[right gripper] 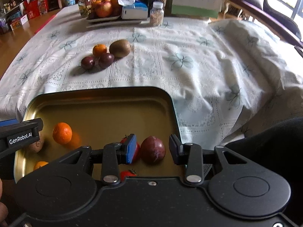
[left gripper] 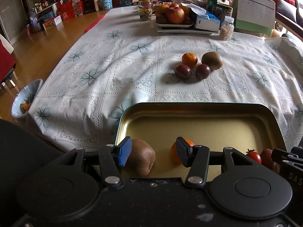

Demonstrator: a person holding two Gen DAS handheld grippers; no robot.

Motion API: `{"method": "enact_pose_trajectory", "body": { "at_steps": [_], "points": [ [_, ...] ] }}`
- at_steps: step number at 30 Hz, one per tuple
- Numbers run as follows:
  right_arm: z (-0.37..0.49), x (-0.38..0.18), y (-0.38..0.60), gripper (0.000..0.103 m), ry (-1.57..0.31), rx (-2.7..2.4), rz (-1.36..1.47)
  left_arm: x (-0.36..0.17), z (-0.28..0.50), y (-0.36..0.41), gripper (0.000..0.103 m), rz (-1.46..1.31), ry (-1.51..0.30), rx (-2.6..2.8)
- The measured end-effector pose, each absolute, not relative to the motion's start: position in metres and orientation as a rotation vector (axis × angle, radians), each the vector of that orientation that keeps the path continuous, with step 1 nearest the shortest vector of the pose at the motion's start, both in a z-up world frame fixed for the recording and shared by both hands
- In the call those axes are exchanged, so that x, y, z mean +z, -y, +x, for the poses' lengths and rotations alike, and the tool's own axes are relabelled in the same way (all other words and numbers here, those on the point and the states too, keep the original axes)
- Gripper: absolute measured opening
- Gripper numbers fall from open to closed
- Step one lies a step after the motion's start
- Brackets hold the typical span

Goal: Organize fruits
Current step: 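Lift both open grippers from the tray and move them toward the remaining fruits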

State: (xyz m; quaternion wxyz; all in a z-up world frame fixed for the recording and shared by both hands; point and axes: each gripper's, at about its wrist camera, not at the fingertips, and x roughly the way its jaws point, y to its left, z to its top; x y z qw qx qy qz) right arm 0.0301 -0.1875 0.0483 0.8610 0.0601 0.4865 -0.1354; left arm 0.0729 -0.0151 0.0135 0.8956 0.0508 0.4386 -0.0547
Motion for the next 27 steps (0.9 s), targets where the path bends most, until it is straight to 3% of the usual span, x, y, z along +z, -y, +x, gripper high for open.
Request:
{"method": "enact_pose_trajectory", "body": {
  "at_steps": [6, 27],
  "points": [
    [0.044, 0.048, 0.198, 0.044, -1.146, -0.192, 0.224, 0.017, 0.079, 0.015, 0.054, 0.084, -0.944, -0.125],
    [0.106, 0.044, 0.212, 0.039, -1.309, -0.079, 0.203, 0.037, 0.147, 0.027, 0.051, 0.142, -1.103, -0.175]
  ]
}}
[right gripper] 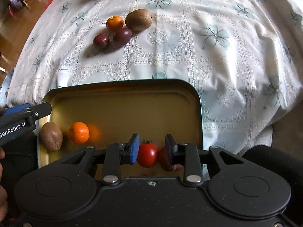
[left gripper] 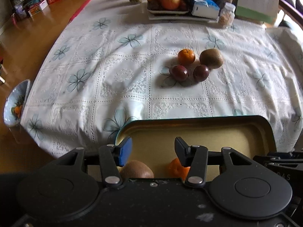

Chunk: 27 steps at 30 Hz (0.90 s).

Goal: Organize fruits
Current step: 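Lift both open grippers from the tray and move them toward the remaining fruits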

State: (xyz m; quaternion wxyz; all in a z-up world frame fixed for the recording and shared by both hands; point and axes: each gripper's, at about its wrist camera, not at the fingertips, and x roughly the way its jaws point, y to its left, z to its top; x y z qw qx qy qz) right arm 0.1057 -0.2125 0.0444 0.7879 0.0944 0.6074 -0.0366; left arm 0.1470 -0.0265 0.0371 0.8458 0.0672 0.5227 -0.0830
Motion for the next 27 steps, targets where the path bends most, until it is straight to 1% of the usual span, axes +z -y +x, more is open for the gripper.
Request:
{"method": "enact_pose_trajectory", "body": {
  "at_steps": [12, 18, 27],
  "points": [
    [0.159, 0.053, 0.221, 0.039, -1.306, -0.064, 0.206, 0.037, 0.218, 0.057, 0.051, 0.172, -1.131, -0.186],
    [0.188, 0.05, 0.226, 0.039, -1.292, -0.102, 0.243, 0.036, 0.26, 0.06, 0.051, 0.098, -1.157, -0.166],
    [0.231, 0.041, 0.236, 0.039, -1.309, -0.172, 0.341, 0.023, 0.302, 0.059, 0.05, 0.02, -1.192, -0.154]
  ]
}}
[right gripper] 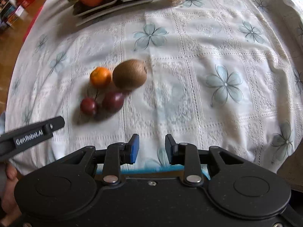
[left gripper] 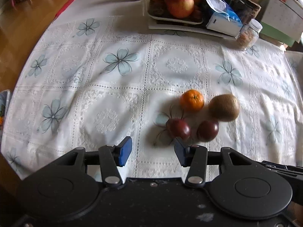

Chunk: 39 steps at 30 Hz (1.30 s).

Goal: Organize fruits
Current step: 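Lift both open grippers from the tray and move them toward the remaining fruits, then close left gripper on the dark red plum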

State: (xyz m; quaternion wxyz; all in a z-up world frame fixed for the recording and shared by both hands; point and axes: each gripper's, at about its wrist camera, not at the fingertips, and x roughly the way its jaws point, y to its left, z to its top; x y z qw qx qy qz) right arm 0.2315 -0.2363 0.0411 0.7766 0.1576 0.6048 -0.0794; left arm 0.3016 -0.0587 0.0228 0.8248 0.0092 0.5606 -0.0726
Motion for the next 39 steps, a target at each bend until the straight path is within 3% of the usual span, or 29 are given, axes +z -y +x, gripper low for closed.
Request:
{"method": "enact_pose_trajectory", "body": {
  "at_steps": [23, 39],
  "points": [
    [0.236, 0.047, 0.25, 0.039, -1.193, -0.275, 0.308, -0.009, 0.329, 0.086, 0.05, -0.029, -1.172, -0.111],
    [0.237, 0.052, 0.257, 0.039, -1.176, -0.28, 0.314, -0.039, 0.339, 0.099, 0.05, -0.046, -1.28, -0.088]
  ]
}}
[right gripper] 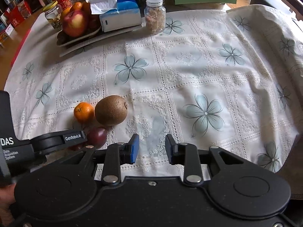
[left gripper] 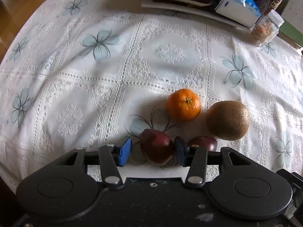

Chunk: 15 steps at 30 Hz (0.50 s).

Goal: Organize fruits
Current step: 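Close left gripper on the dark red plum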

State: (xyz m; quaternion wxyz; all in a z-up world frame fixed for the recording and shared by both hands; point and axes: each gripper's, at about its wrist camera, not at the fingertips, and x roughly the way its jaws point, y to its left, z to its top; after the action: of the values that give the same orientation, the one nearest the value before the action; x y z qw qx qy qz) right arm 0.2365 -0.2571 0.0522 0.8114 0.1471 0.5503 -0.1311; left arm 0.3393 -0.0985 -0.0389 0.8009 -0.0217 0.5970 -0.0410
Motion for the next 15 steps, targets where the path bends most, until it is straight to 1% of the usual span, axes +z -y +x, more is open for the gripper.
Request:
{"method": "enact_pose_trajectory", "body": {
  "at_steps": [3, 5, 7, 15],
  "points": [
    [0.238, 0.05, 0.259, 0.039, -1.184, -0.283, 0.33, -0.042, 0.342, 0.097, 0.049, -0.058, -1.293, -0.078],
    [0.238, 0.047, 0.261, 0.039, -1.19, -0.288, 0.332, -0.042, 0.343, 0.096, 0.046, -0.058, -1.29, -0.084],
    [0.239, 0.045, 0.262, 0.039, -1.197, -0.295, 0.339, -0.041, 0.343, 0.093, 0.039, -0.065, -1.294, -0.092],
    [0.253, 0.037, 0.266, 0.039, -1.21, -0.294, 0.415, -0.032, 0.343, 0.076, 0.038, -0.034, -1.292, -0.001]
  ]
}}
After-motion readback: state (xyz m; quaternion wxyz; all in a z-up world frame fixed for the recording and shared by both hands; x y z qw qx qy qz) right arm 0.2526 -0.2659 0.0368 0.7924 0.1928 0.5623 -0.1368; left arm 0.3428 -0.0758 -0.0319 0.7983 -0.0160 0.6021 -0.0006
